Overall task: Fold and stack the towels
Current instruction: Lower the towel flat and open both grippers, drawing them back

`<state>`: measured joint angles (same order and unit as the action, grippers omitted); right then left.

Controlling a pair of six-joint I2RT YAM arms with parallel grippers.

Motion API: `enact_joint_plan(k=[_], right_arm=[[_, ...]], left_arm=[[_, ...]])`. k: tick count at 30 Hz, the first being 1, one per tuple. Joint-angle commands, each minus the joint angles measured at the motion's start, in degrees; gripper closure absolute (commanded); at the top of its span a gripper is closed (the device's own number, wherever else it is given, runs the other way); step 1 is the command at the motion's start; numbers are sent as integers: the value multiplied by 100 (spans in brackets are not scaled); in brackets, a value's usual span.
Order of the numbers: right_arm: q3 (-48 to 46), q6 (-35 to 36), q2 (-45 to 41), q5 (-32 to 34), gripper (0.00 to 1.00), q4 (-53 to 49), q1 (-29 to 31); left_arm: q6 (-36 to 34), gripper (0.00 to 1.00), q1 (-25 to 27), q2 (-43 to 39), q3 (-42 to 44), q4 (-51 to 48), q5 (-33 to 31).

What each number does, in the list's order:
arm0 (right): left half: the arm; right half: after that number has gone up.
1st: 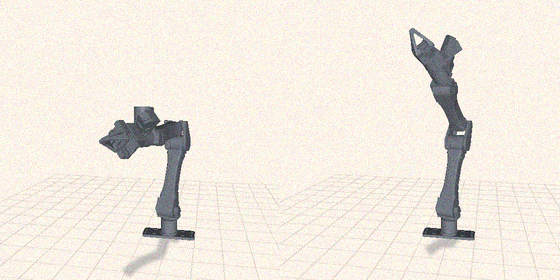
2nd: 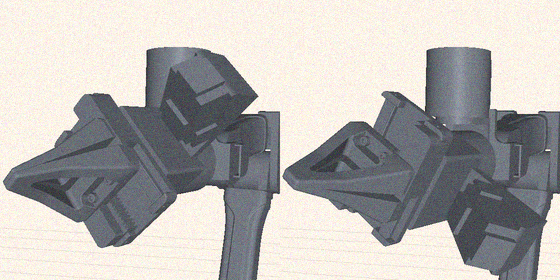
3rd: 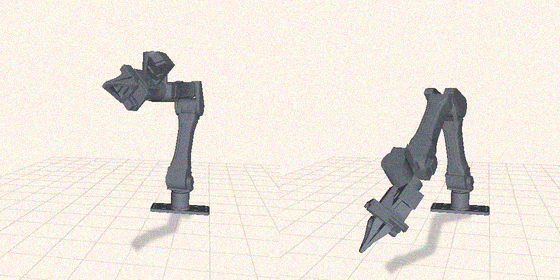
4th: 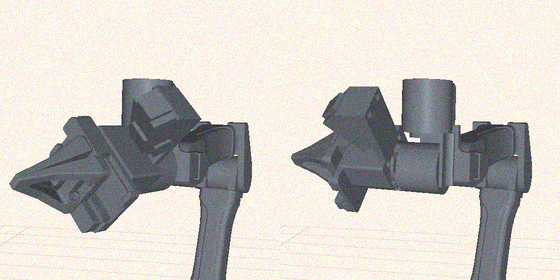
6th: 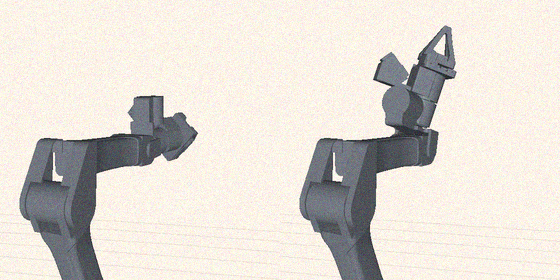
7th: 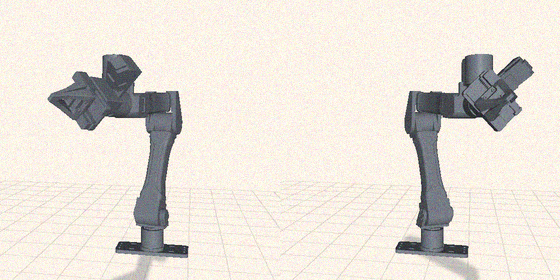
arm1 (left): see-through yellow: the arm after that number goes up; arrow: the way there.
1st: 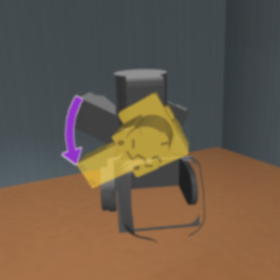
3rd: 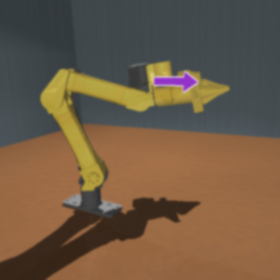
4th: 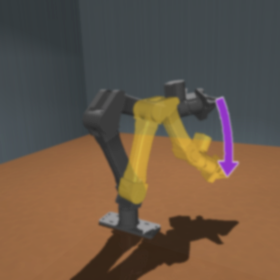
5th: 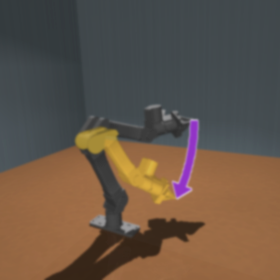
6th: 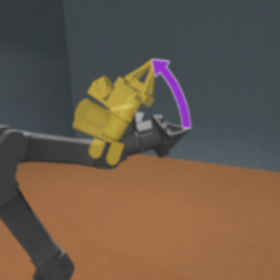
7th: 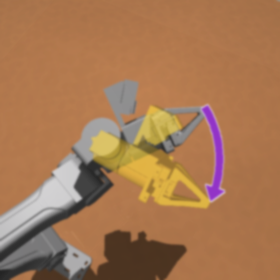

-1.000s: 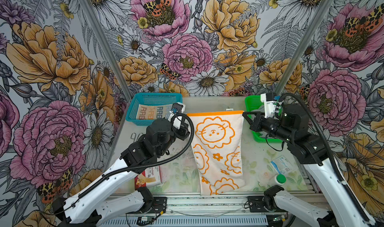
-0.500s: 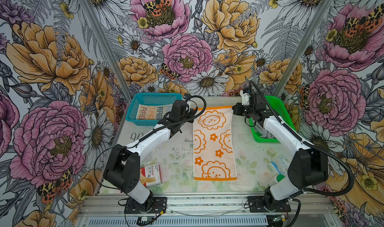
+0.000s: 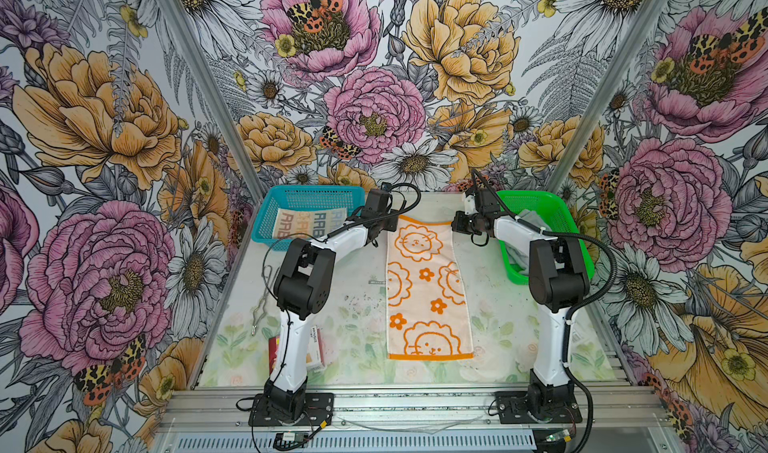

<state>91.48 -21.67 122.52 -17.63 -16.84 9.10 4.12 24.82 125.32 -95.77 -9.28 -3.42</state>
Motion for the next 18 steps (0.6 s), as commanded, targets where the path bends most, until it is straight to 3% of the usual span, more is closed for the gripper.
enact_joint_plan(k=[1,15,16,18], right_arm=[[370,90,200,147,100,213,-61],[1197,240,868,320,100,-46,-224],[1247,255,894,330,99,-67,-225],[1382,311,907,342,88,-110,-242]], left_arm=[[-58,100,-56,236,-465,-404,-146],[-52,100,-152,1396,-2163,-1410,-428],[-75,98,-152,1463,-2308,-1515,-462],[-87,78,-169,1573,-2622,-1661,-480]])
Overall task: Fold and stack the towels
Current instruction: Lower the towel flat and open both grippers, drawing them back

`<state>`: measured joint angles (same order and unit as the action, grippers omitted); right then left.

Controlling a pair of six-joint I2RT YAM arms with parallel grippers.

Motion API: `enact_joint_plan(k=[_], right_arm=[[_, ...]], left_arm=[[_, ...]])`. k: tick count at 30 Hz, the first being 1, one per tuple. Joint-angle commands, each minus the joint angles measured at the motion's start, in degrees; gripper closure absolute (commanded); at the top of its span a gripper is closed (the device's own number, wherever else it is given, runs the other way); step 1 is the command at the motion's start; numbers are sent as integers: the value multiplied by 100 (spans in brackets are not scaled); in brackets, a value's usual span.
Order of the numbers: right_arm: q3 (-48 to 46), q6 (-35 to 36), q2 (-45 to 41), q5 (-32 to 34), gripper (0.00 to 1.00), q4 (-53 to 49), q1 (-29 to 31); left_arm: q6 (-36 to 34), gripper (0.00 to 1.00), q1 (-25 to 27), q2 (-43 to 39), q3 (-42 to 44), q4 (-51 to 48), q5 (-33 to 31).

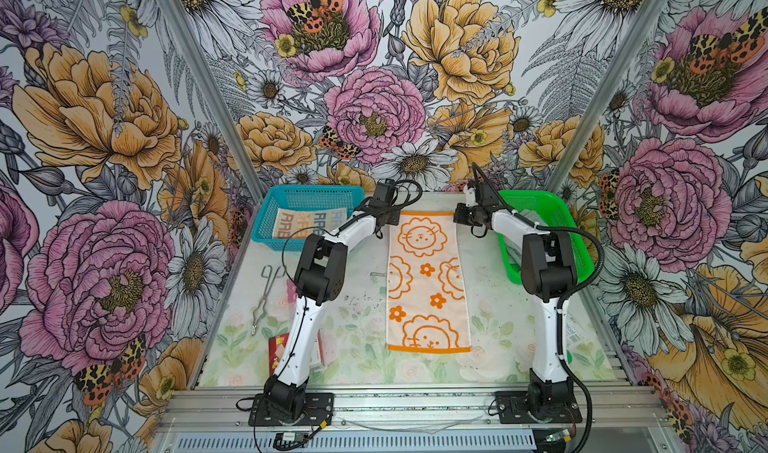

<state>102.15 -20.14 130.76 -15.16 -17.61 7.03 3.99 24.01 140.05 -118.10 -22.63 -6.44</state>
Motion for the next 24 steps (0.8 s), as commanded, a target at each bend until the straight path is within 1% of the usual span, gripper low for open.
enact_joint_plan(k=[1,2,3,4,5,6,7,8,9,12,14,16,19,22,23,24], right_arm=[[378,167,88,112,83,-60,-35],[449,200,77,110,70,-75,-37],[549,227,60,109,63,-122,-36],[641,253,27,133,61,-195,-39],[738,272,-32,155,55,-252,-37],[771,282,-130,182,45,-277,-35],[766,266,-234,211,38,-307,-30],[712,262,-370,254,29,-307,-22],[647,261,-506,307,24,-309,-11],[249,265,-1078,366,23,-358,50],[-226,149,-1587,399,20,-400,94],[-857,-34,-2190,352,19,-408,132],[-1942,-335,-3181,351,15,-417,167],[-3025,-602,-4169,331,13,-448,185],[-3379,-679,-4527,292,12,-470,199],[-3710,-782,-4871,301,12,-520,229]], left_arm=[[-80,74,-94,132,-485,-340,-120],[-104,72,-97,145,-617,-362,-70],[-138,69,-103,154,-749,-415,-66],[-183,69,-107,157,-914,-473,-60],[-230,69,-111,176,-1152,-624,-46],[-273,69,-116,222,-1458,-829,-19],[-305,67,-124,276,-1756,-1054,19],[-334,62,-133,340,-2110,-1298,51],[-377,61,-133,386,-2417,-1543,78],[-415,58,-66,303,-2958,-2208,105],[-408,58,43,-15,-2845,-2532,59],[-342,57,164,-550,-2391,-2759,-16],[-21,56,261,-1897,-931,-2699,129],[282,45,294,-3379,745,-2528,508],[395,43,331,-4005,1301,-2428,637],[549,41,369,-4466,1955,-2328,754]])
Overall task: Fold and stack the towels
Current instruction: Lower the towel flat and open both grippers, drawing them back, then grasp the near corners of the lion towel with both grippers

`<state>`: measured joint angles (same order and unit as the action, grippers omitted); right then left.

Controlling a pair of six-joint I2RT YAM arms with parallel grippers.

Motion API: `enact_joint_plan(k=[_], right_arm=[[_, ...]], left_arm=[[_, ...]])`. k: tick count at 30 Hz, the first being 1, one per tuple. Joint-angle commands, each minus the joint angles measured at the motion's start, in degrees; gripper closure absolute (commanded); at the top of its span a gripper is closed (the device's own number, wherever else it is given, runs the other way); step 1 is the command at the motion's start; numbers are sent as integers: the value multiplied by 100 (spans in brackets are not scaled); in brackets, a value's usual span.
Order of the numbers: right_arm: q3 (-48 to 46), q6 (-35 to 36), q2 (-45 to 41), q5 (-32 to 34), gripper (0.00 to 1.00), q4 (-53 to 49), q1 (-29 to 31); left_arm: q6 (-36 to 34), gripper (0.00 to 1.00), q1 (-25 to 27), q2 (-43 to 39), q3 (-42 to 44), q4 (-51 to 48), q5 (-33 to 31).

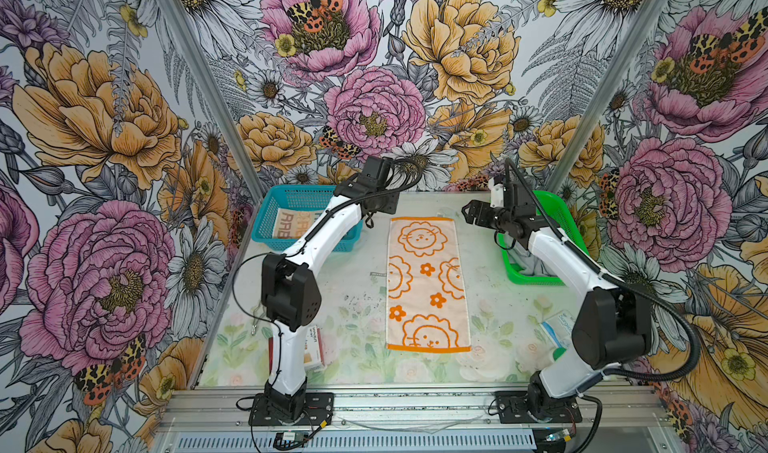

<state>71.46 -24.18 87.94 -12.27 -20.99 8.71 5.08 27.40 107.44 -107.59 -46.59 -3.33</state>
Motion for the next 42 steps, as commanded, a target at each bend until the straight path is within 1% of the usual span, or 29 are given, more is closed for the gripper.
enact_joint_plan(k=[1,2,4,5,6,8,10,14,16,19,23,25,27,32,39,42], right_arm=[[-963,-486,-851,31,13,-234,95],[-1305,-562,-1221,39,14,-311,152],[-1853,-754,-1806,166,15,-679,274],[-2151,-890,-2095,194,18,-883,322],[-2423,-1031,-2413,167,20,-1053,376],[-2987,-1322,-3002,210,24,-1336,571],[-3462,-1624,-3554,252,28,-1625,827],[-4307,-2231,-4368,244,30,-2030,1248],[-4613,-2478,-4555,230,31,-2049,1478],[-4880,-2731,-4628,354,31,-2046,1789],[-4948,-2932,-4587,533,32,-2030,2107],[-5001,-2999,-4536,540,35,-2006,2222],[-5099,-3059,-4505,534,41,-1968,2330],[-5319,-3232,-4465,470,45,-1733,2568],[-5388,-3338,-4144,447,46,-1290,2740],[-5357,-3356,-3921,423,49,-1089,2824]], left_arm=[[611,41,89,-1700,1415,118,470],[872,41,154,-2201,2022,213,503],[1475,43,284,-3038,3196,427,851],[1793,44,394,-3387,3763,540,1010],[2073,45,560,-3729,4304,579,1030],[2548,48,1009,-4207,5135,585,795],[3050,54,1339,-4596,5875,706,771],[3819,54,1755,-5268,6932,916,832],[4039,55,1878,-5340,7245,1035,961],[4198,55,2092,-5200,7505,1293,1021],[4492,57,2112,-4920,7831,2069,1342],[4523,59,2125,-4674,7871,2231,1330],[4537,61,2152,-4407,7874,2330,1286],[4605,62,2248,-3958,7877,2694,1333],[4598,62,2268,-3830,7920,2699,1397],[4607,61,2279,-3743,7946,2724,1415]])
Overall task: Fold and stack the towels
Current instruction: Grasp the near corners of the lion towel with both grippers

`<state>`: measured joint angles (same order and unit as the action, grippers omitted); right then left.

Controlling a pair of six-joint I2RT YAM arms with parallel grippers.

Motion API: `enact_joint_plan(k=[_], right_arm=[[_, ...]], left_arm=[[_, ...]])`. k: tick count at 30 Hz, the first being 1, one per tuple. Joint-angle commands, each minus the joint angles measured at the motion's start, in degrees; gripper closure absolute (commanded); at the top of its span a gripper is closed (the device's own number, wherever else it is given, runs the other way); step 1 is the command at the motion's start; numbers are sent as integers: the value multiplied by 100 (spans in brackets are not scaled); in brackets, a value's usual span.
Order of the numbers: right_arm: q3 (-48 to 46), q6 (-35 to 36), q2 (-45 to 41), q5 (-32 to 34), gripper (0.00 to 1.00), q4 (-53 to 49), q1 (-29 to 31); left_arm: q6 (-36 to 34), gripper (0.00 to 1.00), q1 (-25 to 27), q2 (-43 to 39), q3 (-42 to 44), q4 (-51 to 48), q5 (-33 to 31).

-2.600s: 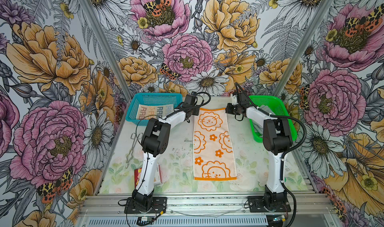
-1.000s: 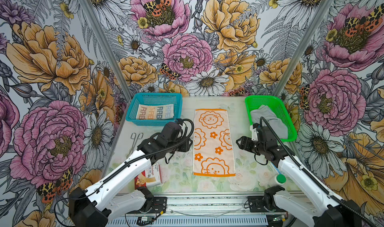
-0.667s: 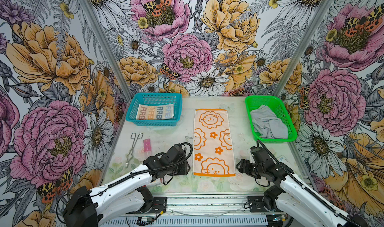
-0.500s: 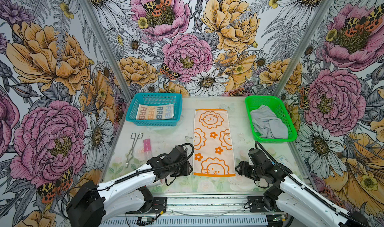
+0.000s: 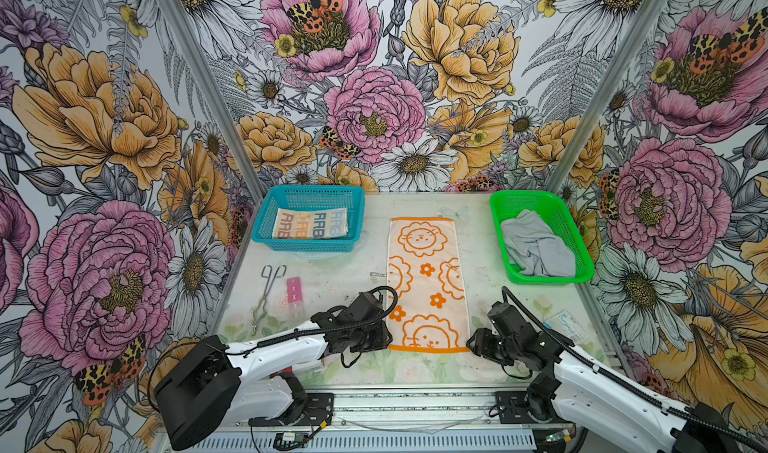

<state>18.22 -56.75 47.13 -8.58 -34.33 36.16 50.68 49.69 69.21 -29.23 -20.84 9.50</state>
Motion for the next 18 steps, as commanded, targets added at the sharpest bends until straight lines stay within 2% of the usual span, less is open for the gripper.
enact_joint_plan(k=[1,7,14,18], right_arm=[[-15,-108,210,58,51,267,122],[72,-185,366,117,61,289,326],[94,-218,442,100,83,295,425],[111,-222,425,161,85,295,436]], left_arm=[[56,62,49,109,119,167,146],[99,61,126,242,128,186,227],[100,62,251,465,93,290,294],[127,62,254,522,145,402,271]])
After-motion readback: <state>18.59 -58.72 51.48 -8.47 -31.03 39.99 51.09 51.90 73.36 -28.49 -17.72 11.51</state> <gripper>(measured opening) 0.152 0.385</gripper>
